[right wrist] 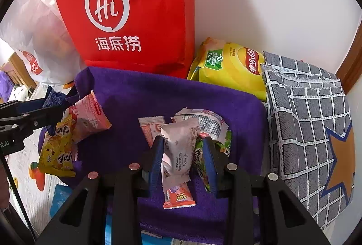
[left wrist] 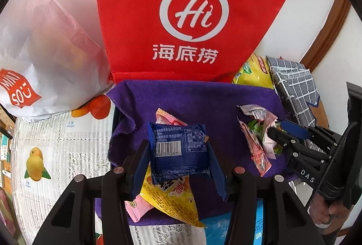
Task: Organize snacks
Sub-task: 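Lower both packets onto the purple towel and open both tools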
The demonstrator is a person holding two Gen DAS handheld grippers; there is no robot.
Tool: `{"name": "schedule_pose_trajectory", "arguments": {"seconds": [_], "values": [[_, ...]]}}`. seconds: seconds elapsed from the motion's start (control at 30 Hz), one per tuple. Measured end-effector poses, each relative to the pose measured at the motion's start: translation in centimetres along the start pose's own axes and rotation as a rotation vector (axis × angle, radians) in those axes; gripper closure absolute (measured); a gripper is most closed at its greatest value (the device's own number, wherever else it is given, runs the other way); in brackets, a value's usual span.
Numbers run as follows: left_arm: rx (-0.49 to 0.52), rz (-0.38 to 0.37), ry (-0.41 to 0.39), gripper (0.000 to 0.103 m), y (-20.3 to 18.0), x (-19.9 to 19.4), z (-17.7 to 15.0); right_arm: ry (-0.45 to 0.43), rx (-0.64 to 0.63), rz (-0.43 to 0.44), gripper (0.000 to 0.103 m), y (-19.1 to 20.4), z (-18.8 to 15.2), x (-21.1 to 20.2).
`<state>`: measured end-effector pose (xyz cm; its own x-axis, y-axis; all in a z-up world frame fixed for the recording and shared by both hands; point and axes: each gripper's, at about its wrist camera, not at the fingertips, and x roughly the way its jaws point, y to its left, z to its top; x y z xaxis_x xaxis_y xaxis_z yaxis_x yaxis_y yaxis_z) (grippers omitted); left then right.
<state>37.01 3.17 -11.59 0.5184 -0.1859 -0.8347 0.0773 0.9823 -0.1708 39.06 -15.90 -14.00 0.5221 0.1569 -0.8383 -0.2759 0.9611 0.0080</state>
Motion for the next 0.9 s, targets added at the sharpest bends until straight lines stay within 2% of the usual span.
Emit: {"name": "schedule_pose_trajectory", "arguments": {"seconds": [0.43, 0.6, 0.9], "values": [[0.003, 0.002, 0.017, 0.053, 0.0, 0.5, -0.1, -0.040, 0.026, 0.029, 0.064, -0.5, 0.1, -1.4], [0.003, -0.011, 0.019, 0.050, -0.2, 0.5, 0.0, -0.060, 0.041, 0.043, 0.059, -0.6, 0.2, -2.3], [0.011, -0.034, -0.019, 0.043, -1.0, -0.7, 0.0, -0.079, 0.054, 0.029, 0.058, -0.8, 0.4, -3.3]]}}
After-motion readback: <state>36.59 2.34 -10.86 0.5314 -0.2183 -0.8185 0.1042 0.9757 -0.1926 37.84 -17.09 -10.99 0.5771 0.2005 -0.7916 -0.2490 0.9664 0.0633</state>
